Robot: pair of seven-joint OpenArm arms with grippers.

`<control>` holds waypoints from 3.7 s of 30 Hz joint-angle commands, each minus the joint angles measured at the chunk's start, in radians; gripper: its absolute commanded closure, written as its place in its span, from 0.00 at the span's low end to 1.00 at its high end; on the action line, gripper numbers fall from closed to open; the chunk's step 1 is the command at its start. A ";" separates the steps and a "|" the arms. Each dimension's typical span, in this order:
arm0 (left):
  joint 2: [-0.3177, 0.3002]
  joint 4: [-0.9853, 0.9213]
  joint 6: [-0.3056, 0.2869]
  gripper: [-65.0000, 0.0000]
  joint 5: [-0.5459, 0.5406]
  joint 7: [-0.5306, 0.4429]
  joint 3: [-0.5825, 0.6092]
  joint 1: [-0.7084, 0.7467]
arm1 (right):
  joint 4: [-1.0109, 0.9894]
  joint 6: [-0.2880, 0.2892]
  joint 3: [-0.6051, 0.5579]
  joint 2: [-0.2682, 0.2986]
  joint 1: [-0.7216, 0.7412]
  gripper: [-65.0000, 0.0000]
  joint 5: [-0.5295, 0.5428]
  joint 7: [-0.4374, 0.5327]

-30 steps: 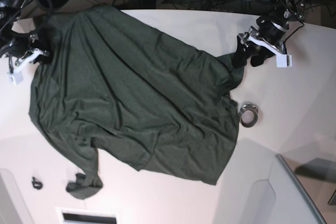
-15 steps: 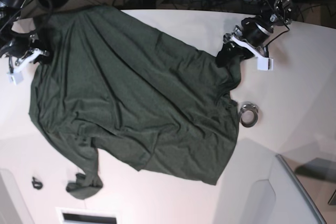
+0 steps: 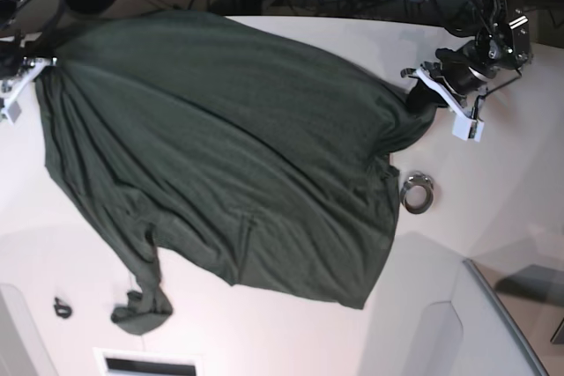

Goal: Layout the t-shirt on the table in an organized manner, then fold the t-shirt properly
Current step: 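Pull the shirt edge with the left gripper away from the right gripper, then release the shirt edge with the left gripper and lift it away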

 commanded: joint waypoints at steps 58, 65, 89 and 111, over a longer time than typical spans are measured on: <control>0.099 -0.054 0.021 1.00 0.352 0.127 0.221 -0.340 | -0.842 -0.217 -0.493 0.384 0.692 1.00 0.022 0.499; 0.067 0.070 0.021 1.00 0.352 0.127 0.216 -0.242 | -0.631 -0.217 -0.376 0.384 0.566 1.00 0.022 0.395; 0.064 0.305 0.024 1.00 0.353 0.272 0.212 -0.084 | -0.604 -0.220 -0.332 0.421 0.466 0.99 0.021 0.376; 0.050 0.262 0.024 1.00 0.353 0.264 0.221 0.071 | -0.604 -0.220 -0.236 0.383 0.339 0.99 0.019 0.387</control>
